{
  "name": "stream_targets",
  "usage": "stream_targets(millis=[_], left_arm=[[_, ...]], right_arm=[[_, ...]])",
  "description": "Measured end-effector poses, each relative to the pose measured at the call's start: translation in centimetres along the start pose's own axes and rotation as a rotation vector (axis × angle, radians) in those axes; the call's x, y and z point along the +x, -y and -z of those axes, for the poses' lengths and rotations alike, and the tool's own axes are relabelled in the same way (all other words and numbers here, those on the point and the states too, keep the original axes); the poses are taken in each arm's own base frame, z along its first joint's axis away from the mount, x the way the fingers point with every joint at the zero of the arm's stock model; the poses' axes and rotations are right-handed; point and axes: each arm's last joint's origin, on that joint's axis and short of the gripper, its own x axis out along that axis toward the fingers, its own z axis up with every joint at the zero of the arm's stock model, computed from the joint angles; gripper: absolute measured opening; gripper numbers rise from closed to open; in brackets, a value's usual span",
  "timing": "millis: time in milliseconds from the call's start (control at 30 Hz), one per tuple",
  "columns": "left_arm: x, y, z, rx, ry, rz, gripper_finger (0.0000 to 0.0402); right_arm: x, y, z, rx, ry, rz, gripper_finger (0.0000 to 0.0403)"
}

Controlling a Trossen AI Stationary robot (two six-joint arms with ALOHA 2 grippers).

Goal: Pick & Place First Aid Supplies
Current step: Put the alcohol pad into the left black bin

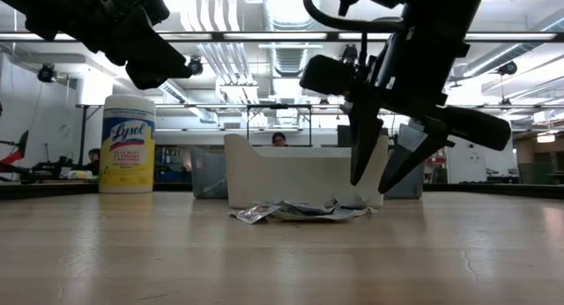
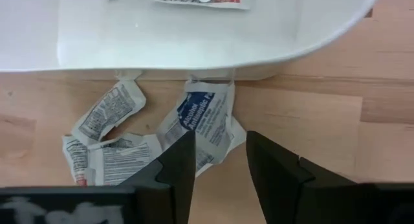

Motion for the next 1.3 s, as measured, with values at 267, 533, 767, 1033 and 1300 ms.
stream_targets(millis=[267,533,767,1033,1300], left_arm=[[0.0,0.0,0.0,-0.001,0.0,0.0,0.0108],[0.0,0.0,0.0,-0.002,0.001,0.0,0.0108],[0.0,0.0,0.0,-0.002,0.001,0.0,0.0108],[0.0,0.0,-0.1,-0.002,0.004,0.0,0.0108],[0.0,0.0,-0.1,-0.002,0.01,0.002,0.0108]], right_arm=[[0.6,0.3,0.2,0.012,-0.009,-0.017,0.0134],[1.1,1.0,0.2,0.03,-0.008,0.003,0.0134],[1.3,1.2,0.3,0.038,-0.036,0.009,0.0132],[1.3,0.8,0.4,0.04,-0.035,-0.035,0.0139],[1.5,0.9,0.4,0.039,-0.034,-0.041,0.0124]])
